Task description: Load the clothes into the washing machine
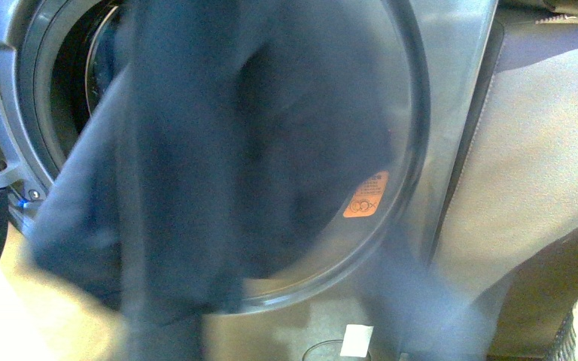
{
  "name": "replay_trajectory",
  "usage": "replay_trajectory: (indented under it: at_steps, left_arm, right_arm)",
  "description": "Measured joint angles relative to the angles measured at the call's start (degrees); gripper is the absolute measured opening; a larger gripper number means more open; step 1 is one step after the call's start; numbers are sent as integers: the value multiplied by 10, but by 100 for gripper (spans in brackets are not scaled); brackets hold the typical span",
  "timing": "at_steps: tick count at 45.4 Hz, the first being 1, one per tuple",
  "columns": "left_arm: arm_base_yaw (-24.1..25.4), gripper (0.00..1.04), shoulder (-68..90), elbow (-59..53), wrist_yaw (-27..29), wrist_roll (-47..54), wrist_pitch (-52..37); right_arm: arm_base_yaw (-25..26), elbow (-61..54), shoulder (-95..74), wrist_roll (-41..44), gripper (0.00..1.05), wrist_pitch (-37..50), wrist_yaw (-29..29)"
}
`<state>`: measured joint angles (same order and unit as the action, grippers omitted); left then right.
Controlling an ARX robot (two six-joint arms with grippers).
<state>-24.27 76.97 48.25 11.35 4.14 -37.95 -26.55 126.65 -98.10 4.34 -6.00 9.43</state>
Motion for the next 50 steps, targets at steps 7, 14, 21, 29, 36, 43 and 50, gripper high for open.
replay_trajectory:
  at_steps: [7,14,21,29,36,43,50]
  left_arm:
    - [13,5,-12,-19,-17,-3,-7]
    - [23,5,-16,-37,-30,-10,-12]
    - [33,5,-16,-57,-39,-12,-24]
    - [37,5,-10,-70,-43,-14,-38]
    - [45,5,13,-84,-45,-14,-55]
    - [51,5,33,-85,-44,-14,-70]
    - [61,5,49,-87,-35,-13,-87]
  right_arm:
    - [0,0,1,-3,97,0,1]
    - [0,-1,1,-3,97,0,1]
    - [0,-1,1,-5,97,0,1]
    - [-5,-79,62,-27,77,-144,-266]
    - [59,-457,285,-36,46,24,-301]
    - [93,-659,395,-38,25,109,-268]
    - [118,-813,447,-37,4,165,-230]
